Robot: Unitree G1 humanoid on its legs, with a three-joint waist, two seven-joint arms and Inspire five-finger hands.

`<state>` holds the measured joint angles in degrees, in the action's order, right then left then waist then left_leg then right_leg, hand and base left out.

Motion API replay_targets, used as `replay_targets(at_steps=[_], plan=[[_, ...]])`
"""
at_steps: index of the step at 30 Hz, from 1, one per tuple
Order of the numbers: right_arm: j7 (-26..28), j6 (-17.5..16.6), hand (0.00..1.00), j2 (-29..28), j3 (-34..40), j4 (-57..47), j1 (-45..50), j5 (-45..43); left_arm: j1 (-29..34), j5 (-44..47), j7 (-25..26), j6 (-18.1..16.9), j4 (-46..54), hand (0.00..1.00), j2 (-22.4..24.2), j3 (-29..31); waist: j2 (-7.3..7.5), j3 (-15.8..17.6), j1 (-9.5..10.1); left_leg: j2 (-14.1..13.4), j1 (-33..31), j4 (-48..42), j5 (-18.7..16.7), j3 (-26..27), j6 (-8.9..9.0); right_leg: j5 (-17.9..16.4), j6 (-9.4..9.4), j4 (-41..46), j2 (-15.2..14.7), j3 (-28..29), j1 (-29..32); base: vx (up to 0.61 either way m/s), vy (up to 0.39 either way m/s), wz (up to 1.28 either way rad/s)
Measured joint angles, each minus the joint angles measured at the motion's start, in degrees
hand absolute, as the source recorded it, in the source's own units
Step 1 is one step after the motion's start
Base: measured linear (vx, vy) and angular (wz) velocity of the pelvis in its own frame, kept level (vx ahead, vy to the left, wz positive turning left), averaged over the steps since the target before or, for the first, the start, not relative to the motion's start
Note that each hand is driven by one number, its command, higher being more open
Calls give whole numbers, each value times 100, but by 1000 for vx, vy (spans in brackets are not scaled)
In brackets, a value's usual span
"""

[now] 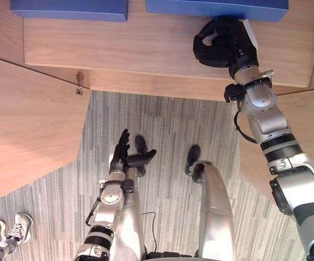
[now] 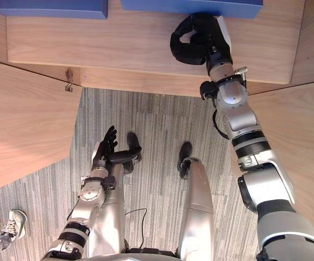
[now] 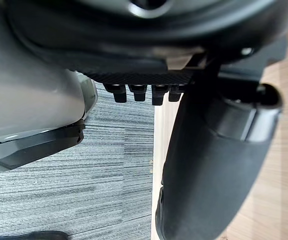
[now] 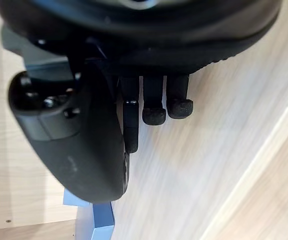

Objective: Walk over to the cabinet, pick up the folder, carry it to the office cabinet, place the folder inside the office cabinet, then close the office cabinet door

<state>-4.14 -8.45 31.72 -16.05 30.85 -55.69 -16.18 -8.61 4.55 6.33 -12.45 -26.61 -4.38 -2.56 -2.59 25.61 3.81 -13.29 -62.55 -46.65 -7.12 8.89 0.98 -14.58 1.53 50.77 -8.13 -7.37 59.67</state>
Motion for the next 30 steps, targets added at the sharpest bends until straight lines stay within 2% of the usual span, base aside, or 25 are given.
replay_targets(at_steps=[3,8,12,13,18,21,23,26,30], plan=[[-96,72,0,-145,-2,94,-133,284,-5,8,32,-3,-22,100,7,9,0,0,-27,-6,0,15,10,4,-1,21,-1,-25,10,2,2,-17,-13,-2],[-101,137,0,-509,-7,744,-709,194,-42,140,117,-5,-100,100,69,108,7,-4,-114,-9,0,169,123,27,-15,144,12,-186,28,-15,10,-58,-22,-3],[-99,163,0,-726,-5,1227,-1092,-558,-61,283,146,-21,-117,100,90,115,8,-4,-139,10,-20,313,208,31,-10,216,10,-248,-11,-79,61,-80,-30,2],[-98,186,0,-750,-4,1386,-1240,-994,-80,328,164,-21,-123,100,114,115,8,-5,-138,25,-35,414,291,39,5,230,-22,-282,-74,-159,96,-118,-48,6],[-101,256,0,-766,52,1723,-1602,-2080,-155,356,228,-13,-164,100,157,115,8,-5,-126,18,-66,721,481,144,32,281,-23,-361,-284,-422,178,-101,-48,11],[-182,283,0,-781,341,1746,-1625,-2614,-222,371,248,-22,-231,100,200,122,7,-6,-75,-2,-62,948,504,211,65,298,-15,-505,-303,-504,181,-90,-50,15],[-265,282,0,-806,483,1683,-1582,-2791,-248,379,254,-13,-253,100,210,127,8,-6,-56,-32,-51,1041,578,267,97,304,-11,-565,-303,-533,173,-90,-40,4],[-516,296,0,-947,848,1175,-1063,-2933,-250,380,256,40,-282,100,223,98,8,-6,-50,-39,52,1050,656,301,38,438,-5,-637,-301,-534,23,-69,-20,5],[-560,285,0,-1230,949,247,305,-2931,-186,372,250,198,-519,100,290,92,10,-5,-73,-85,639,1104,698,484,-80,589,9,-916,-260,-484,-615,16,-10,-5]])
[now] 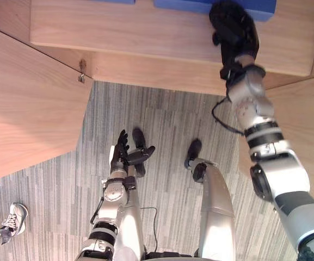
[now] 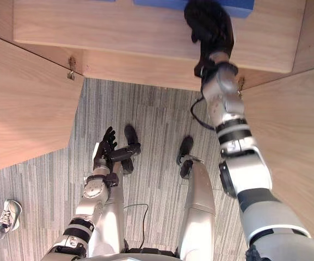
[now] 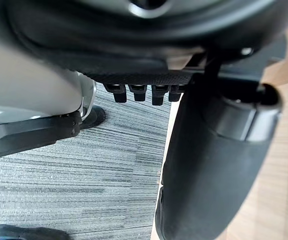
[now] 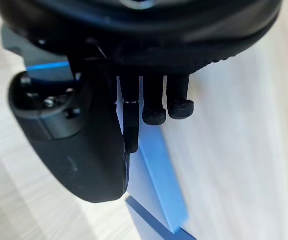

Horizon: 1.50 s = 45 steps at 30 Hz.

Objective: Walk over to the cabinet, pick up the folder, carry it to the office cabinet, place the folder inside the office cabinet, then close the office cabinet door

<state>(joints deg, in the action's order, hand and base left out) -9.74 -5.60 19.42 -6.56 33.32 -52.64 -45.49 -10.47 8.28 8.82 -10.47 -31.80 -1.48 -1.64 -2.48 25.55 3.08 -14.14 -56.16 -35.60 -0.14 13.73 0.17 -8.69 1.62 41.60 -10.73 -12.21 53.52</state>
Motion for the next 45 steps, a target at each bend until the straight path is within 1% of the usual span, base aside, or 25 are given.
replay_targets(at_steps=[3,4,5,6,7,8,9,10,11,12,14,15,16,20,22,24,27,28,30,31,35,37,40,43,45], plan=[[14,-3,0,-299,2,-767,1049,23,223,-3,-18,65,-32,100,51,-3,5,-2,-39,-9,532,124,-91,116,-82,94,27,-328,69,72,-548,115,-16,-15],[42,-18,0,-427,11,-1143,1566,128,320,-4,-21,99,-44,100,75,-1,9,-3,-66,-8,769,177,-149,128,-66,96,33,-469,92,67,-820,131,-21,-9],[58,-22,0,-497,11,-1319,1832,210,365,-7,-23,129,-58,100,84,-1,13,-5,-84,-6,906,222,-172,136,-57,93,38,-542,102,58,-972,147,-23,-6],[69,-31,0,-674,11,-1593,2378,557,445,-34,-33,149,-166,100,89,-1,55,-19,-109,17,1252,374,-196,183,-42,90,47,-725,119,59,-1306,161,-26,-4],[94,-43,0,-883,6,-1792,2942,997,548,-38,-39,161,-271,100,88,5,141,-69,-141,51,1636,564,-198,258,-36,85,59,-909,128,70,-1660,166,-28,-5],[105,-49,0,-1004,0,-1876,3211,1205,631,-38,-37,166,-285,100,80,7,188,-98,-161,69,1819,664,-208,282,-19,77,73,-1010,139,74,-1833,138,-23,-5],[117,-87,0,-1248,-9,-1891,3714,1651,783,-48,-42,158,-378,100,29,4,304,-210,-220,118,2156,884,-217,311,50,80,93,-1227,163,79,-2150,141,-17,-3],[117,-89,0,-1351,-9,-1854,3955,1882,833,-56,-44,150,-508,100,5,8,340,-314,-247,145,2286,999,-203,322,73,91,109,-1355,180,76,-2280,192,-12,-2],[115,-96,0,-1494,-7,-1734,4410,2293,860,-107,-56,138,-905,100,-35,21,411,-525,-296,203,2544,1220,-160,335,131,143,144,-1654,221,63,-2565,248,-4,-1],[96,-103,100,-1563,-6,-1542,4662,2701,847,-192,-62,118,-1205,100,-55,77,447,-661,-357,241,2731,1417,-119,328,153,212,161,-1905,256,53,-2769,261,-1,-4],[62,-104,100,-1695,64,-856,5110,3547,782,-404,-74,183,-1822,100,-95,319,523,-956,-502,304,3174,1829,-29,393,164,424,205,-2530,366,65,-3284,226,-3,-13],[66,-101,100,-1780,197,-471,5208,3720,782,-447,-85,227,-2010,100,-139,377,545,-1002,-558,335,3424,1987,-14,448,172,525,226,-2780,395,104,-3545,253,33,-36],[59,-85,100,-1938,553,142,5347,3845,820,-610,-122,302,-2190,100,-223,405,565,-1075,-561,383,3811,2229,-7,610,180,663,264,-3147,423,247,-3895,239,47,-41],[36,9,100,-2062,1334,1260,5674,3782,1173,-757,-147,411,-2330,100,-312,580,555,-1438,-580,525,4559,2817,38,1102,219,904,326,-3725,430,697,-4348,140,44,-59],[7,19,100,-2067,1664,1504,5899,3575,1328,-782,-137,440,-2530,100,-359,687,556,-1622,-612,571,4938,3053,42,1335,229,943,341,-3809,452,1009,-4475,69,36,-77],[-25,12,100,-2066,1931,1545,6029,3339,1422,-834,-140,464,-2672,100,-398,688,552,-1765,-689,617,5176,3249,59,1365,267,995,349,-3851,485,1276,-4490,18,25,-80],[-61,-19,100,-2086,2415,1472,6090,2998,1423,-958,-161,501,-2799,100,-397,794,569,-1792,-855,715,5552,3499,51,1648,364,1115,376,-3946,520,1734,-4528,-46,44,-80],[-84,-25,100,-2115,2617,1273,6221,2722,1421,-1046,-161,499,-2869,100,-382,802,560,-1833,-869,789,5709,3633,10,1762,433,1157,389,-3992,538,1954,-4526,-77,59,-91],[-127,-42,100,-2177,2878,973,6420,2461,1437,-1121,-161,505,-2933,100,-367,811,552,-1886,-891,885,5895,3815,4,1877,443,1156,367,-4019,560,2191,-4521,-67,48,-82],[-210,-88,100,-2239,3122,619,6634,2176,1463,-1181,-160,505,-2935,100,-342,813,550,-1909,-950,939,6035,3969,1,1928,443,1156,365,-4026,580,2366,-4516,-54,27,-68],[-452,-256,100,-2298,3572,-136,6967,1757,1561,-1285,-162,501,-2915,100,-281,808,544,-2012,-1182,1010,6131,4088,-25,2163,447,1148,349,-3989,591,2575,-4449,3,3,-35],[-560,-351,100,-2296,3785,-533,6963,1751,1581,-1310,-167,501,-2914,100,-267,802,523,-2031,-1209,1024,6181,4062,-67,2300,444,1155,350,-3986,618,2717,-4425,55,-18,-36],[-632,-490,100,-2287,4008,-1022,6816,1765,1597,-1526,-176,478,-2872,100,-248,782,467,-2065,-1207,1019,6219,4059,-88,2319,422,1158,361,-3950,653,2729,-4432,63,-42,-9],[-658,-604,100,-2198,4146,-1199,6406,1775,1609,-1669,-234,459,-2860,100,-193,768,382,-2093,-1208,991,6198,4032,-121,2296,432,1147,350,-3947,675,2687,-4431,69,-71,2],[-652,-607,100,-2053,4144,-1199,6140,1784,1608,-1739,-256,441,-2813,100,-169,654,322,-2071,-1185,900,6105,3808,-255,2267,431,1128,355,-3929,673,2693,-4428,48,-78,7]])
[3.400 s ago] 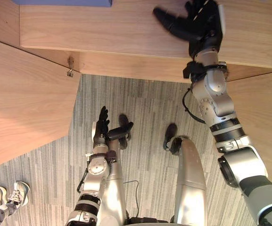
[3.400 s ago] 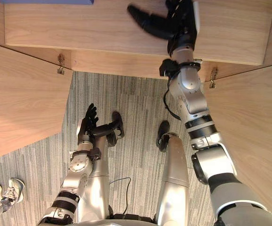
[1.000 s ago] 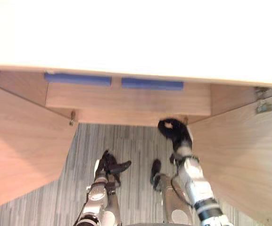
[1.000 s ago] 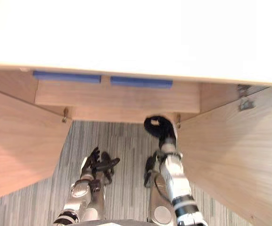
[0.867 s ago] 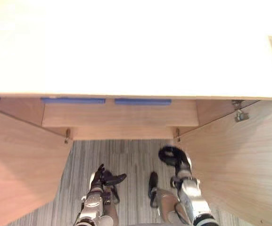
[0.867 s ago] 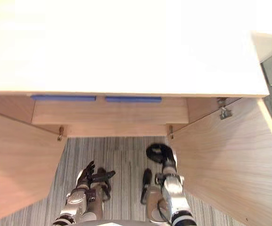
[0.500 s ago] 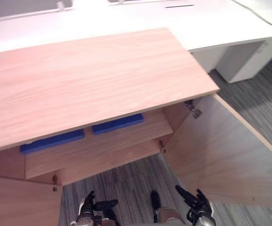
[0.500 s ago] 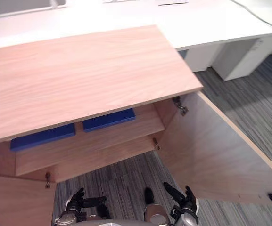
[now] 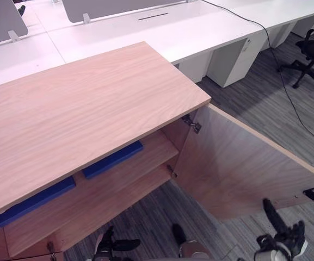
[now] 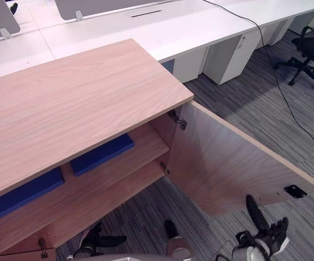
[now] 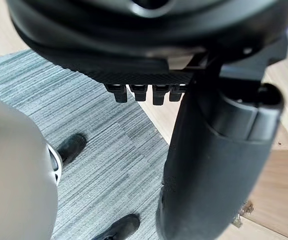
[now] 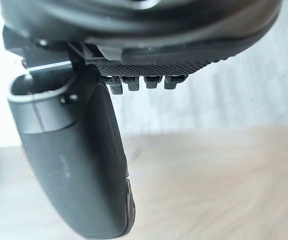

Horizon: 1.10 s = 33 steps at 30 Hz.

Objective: Walk over to the cabinet, pick up the folder, carry it to the office cabinet, place the folder inside the office cabinet, then close the office cabinet door

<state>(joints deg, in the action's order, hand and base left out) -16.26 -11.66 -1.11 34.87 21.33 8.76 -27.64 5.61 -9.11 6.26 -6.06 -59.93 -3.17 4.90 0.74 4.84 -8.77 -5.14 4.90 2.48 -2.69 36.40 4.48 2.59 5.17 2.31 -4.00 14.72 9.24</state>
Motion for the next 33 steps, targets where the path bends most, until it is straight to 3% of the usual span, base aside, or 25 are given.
replay_targets(at_steps=[2,3,4,5,6,7,11,12,13,14,15,16,18,19,22,28,33], plan=[[-6,-67,100,61,-10,0,-156,10,26,-6,-6,-16,110,100,40,-54,-49,39,28,-189,-226,-639,-329,-64,0,-53,21,115,29,13,24,45,-96,-1],[-6,-66,100,137,-83,11,-185,12,27,-6,-6,-53,143,100,44,-54,-85,59,77,-351,-483,-1267,-594,-354,-11,-70,23,243,104,93,108,21,-107,-38],[-56,-64,100,225,-192,21,-281,16,23,-2,1,-96,195,100,41,-51,-121,81,172,-467,-774,-1782,-834,-1116,-25,-71,21,334,208,211,242,9,-108,-56],[-67,-64,100,265,-218,28,-347,23,15,5,4,-119,207,100,41,-47,-156,110,211,-498,-882,-1954,-964,-1507,17,-74,26,354,262,274,281,-15,-63,-71],[-58,-66,100,405,-319,28,-432,33,-38,13,7,-132,191,100,73,-44,-277,232,239,-548,-939,-2131,-1253,-2097,92,-77,51,373,369,323,288,-52,27,-43],[-51,-61,100,468,-390,36,-428,68,-105,15,-4,-136,186,100,85,-90,-254,324,238,-528,-953,-2227,-1324,-2162,48,-85,63,458,374,334,301,-72,54,-24],[-63,-61,100,567,-498,49,-652,143,-179,16,9,-192,278,100,-10,-99,-98,417,340,-406,-1198,-2386,-1324,-1970,-46,48,210,483,316,584,613,-139,46,-22],[-67,-61,100,641,-601,71,-772,214,-193,17,10,-191,284,100,-69,-86,4,478,326,-383,-1358,-2502,-1315,-1913,-99,199,192,433,279,601,769,-140,41,-35],[-61,-60,100,668,-634,95,-827,249,-221,22,7,-190,291,100,-81,-60,-22,483,334,-388,-1416,-2519,-1292,-1883,-143,281,138,449,286,516,845,-163,-40,-37],[-2,-54,100,690,-751,144,-924,268,-283,45,57,-166,272,100,-55,56,-20,571,424,-567,-1458,-2347,-1107,-1738,-246,439,-261,453,292,-69,937,-110,-55,-25],[-5,-52,100,687,-773,140,-925,269,-296,53,63,-168,273,100,-54,73,-15,606,436,-576,-1434,-2327,-1077,-1736,-235,324,-303,679,301,-206,978,-113,-76,-16],[-44,-27,100,658,-818,141,-892,267,-311,139,90,-164,302,100,-43,107,15,648,485,-590,-1330,-2231,-997,-1760,-192,-350,-424,1650,246,-765,1055,-53,-60,9],[-40,-60,100,650,-957,89,-701,303,-309,126,103,-147,303,100,-123,83,102,611,488,-461,-1206,-2144,-954,-1865,-99,-628,-245,1618,70,-1158,786,-62,-72,8],[-26,-74,100,674,-1184,-31,-611,353,-314,119,111,-150,247,100,-109,81,54,590,462,-415,-1184,-1946,-886,-1980,-62,-484,-175,1210,110,-1194,671,-52,-48,-4],[-16,-76,100,571,-1742,-579,-136,511,-342,110,108,-145,96,100,-111,60,19,570,444,-353,-1075,-1389,-619,-2240,-10,43,-230,348,275,-1119,410,-19,-60,-21],[23,-73,100,235,-2796,-1701,1127,1016,-433,-227,129,-61,-167,100,-101,-125,27,574,278,-356,-666,-1007,-464,-2205,-7,324,-277,-114,422,-942,73,3,-30,-23],[36,-25,100,285,-3660,-2412,2210,1459,-627,-455,144,87,-366,100,-148,-455,73,565,151,-339,-490,-951,-455,-2055,5,435,-261,-275,425,-798,-63,-16,23,-16]])
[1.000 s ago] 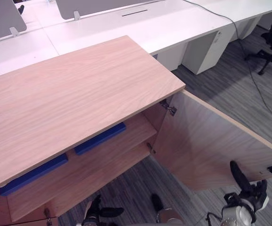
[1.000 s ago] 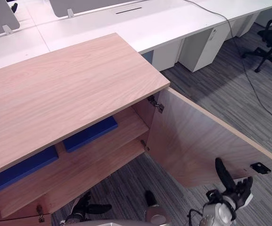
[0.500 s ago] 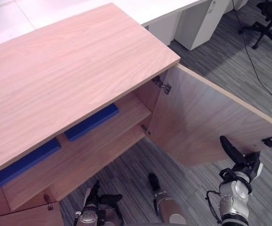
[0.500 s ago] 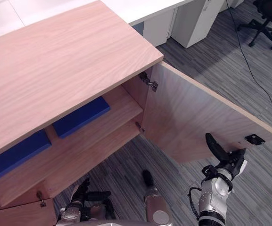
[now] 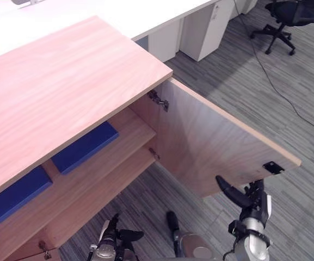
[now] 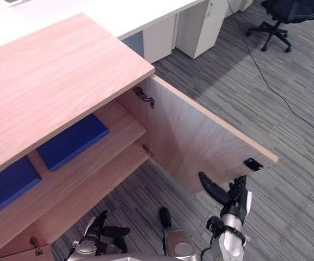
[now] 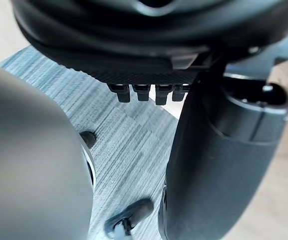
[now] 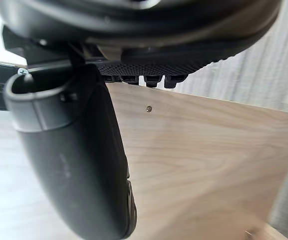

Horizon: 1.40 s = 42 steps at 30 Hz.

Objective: Walk over to the cabinet, pick up the folder, carry it to the office cabinet, place the folder inside the office cabinet, then close the office cabinet door

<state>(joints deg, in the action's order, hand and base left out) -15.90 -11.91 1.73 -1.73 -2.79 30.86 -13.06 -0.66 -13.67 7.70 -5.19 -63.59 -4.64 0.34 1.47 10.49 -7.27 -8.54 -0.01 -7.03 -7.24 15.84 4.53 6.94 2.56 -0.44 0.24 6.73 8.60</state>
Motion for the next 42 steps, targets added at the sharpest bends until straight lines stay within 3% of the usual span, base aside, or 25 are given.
replay_targets(at_steps=[2,4,9,12,14,15,16,17,18,19,21,22,25,27,30,34,42], plan=[[51,41,100,106,-223,-159,344,213,116,6,-68,19,250,100,-141,-381,19,4,0,4,54,6,1,24,0,7,0,15,-2,15,-52,-34,18,-8],[108,279,100,216,-339,-379,573,397,399,23,-284,-185,716,100,-352,-591,52,-12,22,12,112,-41,0,37,-3,2,1,92,-5,35,-76,-60,24,-4],[680,877,100,1108,-769,-1192,1286,597,404,115,-571,-269,700,100,-644,-703,134,4,27,70,158,-140,-55,-49,-60,-163,38,445,-50,29,-30,-121,24,1],[1069,1236,100,1654,-1225,-1344,1229,574,192,61,-690,-257,498,100,-951,-863,404,3,134,66,125,-187,-54,-293,-71,-263,-39,625,-46,-82,45,-143,-42,-3],[1329,1360,100,2073,-1663,-1473,1144,295,26,65,-773,-193,294,100,-1084,-912,514,32,242,-25,40,-269,-35,-419,-55,-653,-130,1687,-4,-165,301,-103,-69,15],[1454,1414,100,2354,-2059,-1531,1100,187,-9,70,-771,-138,294,100,-1202,-878,684,-6,321,24,7,-330,21,-566,26,-1180,-31,1842,-102,-264,220,-72,-98,38],[1634,1442,100,2557,-2392,-1553,931,102,-37,114,-760,-125,298,100,-1201,-854,739,-51,451,-46,-45,-314,69,-814,76,-1219,-23,1637,-70,-572,138,-121,-150,31],[1740,1490,100,2678,-2600,-1555,721,67,-39,145,-752,-122,290,100,-1146,-856,594,-34,512,-196,-156,-307,82,-991,89,-1208,-4,1568,7,-720,103,-161,-183,25],[1976,1584,100,2855,-3026,-1593,151,69,-120,194,-734,-118,268,100,-1116,-847,624,-43,601,-272,-433,-480,144,-1134,189,-1481,-146,2586,40,-615,461,-157,-220,85],[2158,1597,100,2794,-3368,-1560,-390,85,-197,285,-765,-82,338,100,-1092,-791,930,-163,670,20,-663,-592,291,-1361,294,-2059,63,2434,-352,-412,204,-100,-217,106],[2351,1611,100,2632,-3592,-1262,-1595,138,-287,415,-645,-81,435,100,-762,-651,629,-88,883,-141,-912,-869,241,-1559,424,-1946,137,2110,-218,-814,115,-99,-87,76],[2349,1467,100,2172,-3511,-1053,-2631,195,-206,587,-559,-104,582,100,-594,-609,478,-89,1132,-58,-1004,-905,290,-1636,352,-1676,68,1851,-206,-1065,76,-109,17,39],[2062,1247,100,885,-2962,258,-4017,516,-92,830,-476,-108,722,100,-479,-266,474,-69,1238,-36,-1047,-690,437,-1804,318,-1566,-6,1672,-244,-1344,-11,-59,-34,55],[1709,1204,100,495,-2628,708,-4539,735,-11,974,-336,-153,777,100,-417,-101,457,-49,1363,47,-1029,-461,597,-1837,261,-1526,37,1539,-305,-1399,-106,43,18,38],[1456,848,100,411,-2417,1360,-4868,1040,59,1044,-276,-159,808,100,-395,63,449,-41,1401,271,-938,-119,848,-1959,154,-1277,103,1282,-483,-1516,-264,159,90,36],[1107,541,100,303,-1870,2166,-5263,1125,206,1073,-273,-187,948,100,-415,254,389,-2,1413,428,-928,41,898,-2094,91,-1210,185,1005,-579,-1695,-437,111,54,28],[983,701,100,444,-1539,3726,-5394,1273,704,1265,-275,-245,943,100,-556,290,350,29,1456,555,-789,437,1028,-2301,28,-1201,203,814,-674,-1920,-602,56,6,16]])
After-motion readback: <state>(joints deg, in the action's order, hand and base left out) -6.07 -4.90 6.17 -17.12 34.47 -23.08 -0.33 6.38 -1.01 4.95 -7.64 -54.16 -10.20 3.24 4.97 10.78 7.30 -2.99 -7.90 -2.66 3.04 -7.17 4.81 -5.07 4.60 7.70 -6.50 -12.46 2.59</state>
